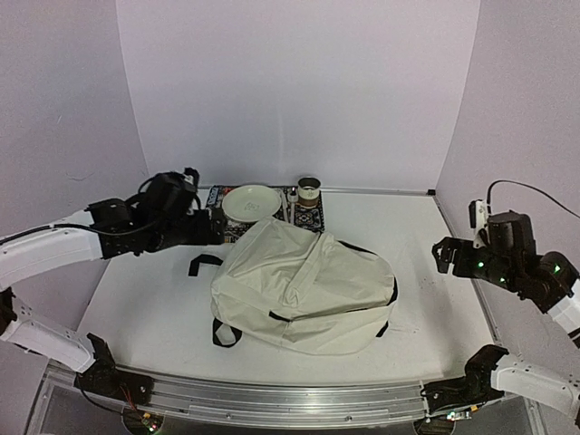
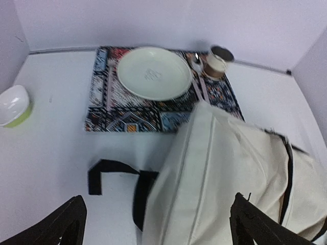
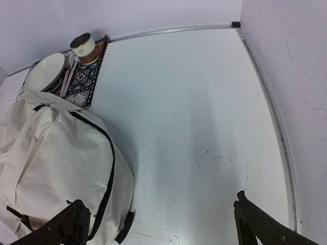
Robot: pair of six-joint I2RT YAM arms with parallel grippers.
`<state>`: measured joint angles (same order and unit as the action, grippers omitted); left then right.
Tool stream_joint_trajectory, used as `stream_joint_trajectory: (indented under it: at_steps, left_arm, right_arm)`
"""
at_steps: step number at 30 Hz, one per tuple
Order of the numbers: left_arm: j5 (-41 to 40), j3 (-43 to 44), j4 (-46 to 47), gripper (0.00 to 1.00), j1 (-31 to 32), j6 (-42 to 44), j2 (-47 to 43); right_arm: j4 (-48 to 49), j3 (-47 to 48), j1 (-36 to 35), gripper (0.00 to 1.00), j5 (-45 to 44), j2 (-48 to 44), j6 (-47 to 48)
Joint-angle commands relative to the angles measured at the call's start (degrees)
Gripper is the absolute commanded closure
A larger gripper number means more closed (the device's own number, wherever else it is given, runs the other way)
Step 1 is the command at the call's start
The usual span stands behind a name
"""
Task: Pack the student bag
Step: Zip the largest pocket of the bag, then reset both arms
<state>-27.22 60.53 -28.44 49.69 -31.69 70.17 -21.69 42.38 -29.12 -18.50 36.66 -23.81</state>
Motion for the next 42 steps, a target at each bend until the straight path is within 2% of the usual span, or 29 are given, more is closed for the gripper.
stream_joint_trajectory:
  at_steps: [1, 5, 8, 14, 19, 25, 30, 42]
  left_arm:
    - [0.14, -2.91, 0.49, 0.00, -8.40, 1.67, -6.92]
    - [4.76, -6.16, 0.50, 0.00, -19.80, 3.37, -11.95]
    - [4.36, -8.65, 0.07, 0.00, -23.86, 3.94, -17.82]
    - [-2.68, -14.18, -0.04, 0.00, -24.28, 6.55, -34.92]
    - [-2.30, -16.46, -0.12, 0.00, -24.19, 9.37, -46.05]
    - [-1.47, -19.13, -0.16, 0.01, -24.19, 11.91, -55.78]
    - [-0.98, -19.80, -0.04, 0.01, -24.28, 12.26, -58.01]
    - [-1.23, -19.75, -0.21, 0.01, -24.29, 12.43, -56.31]
  right_arm:
    - [-3.70, 1.21, 0.10, 0.02, -12.76, -4.24, 4.84]
    - [-4.41, 0.43, 0.10, 0.02, -16.79, -9.38, 7.54]
    - [-4.67, -0.90, 0.10, 0.02, -18.16, -13.81, 9.53]
    - [-4.77, -3.49, 0.12, 0.02, -17.91, -23.28, 12.49]
    - [-4.77, -4.97, 0.11, 0.02, -17.09, -28.44, 13.35]
    - [-4.69, -6.14, 0.06, 0.02, -16.39, -30.21, 13.20]
    - [-4.39, -6.37, 0.11, 0.02, -14.84, -30.38, 13.22]
    - [-3.66, -6.66, 0.07, 0.02, -13.87, -29.87, 14.62]
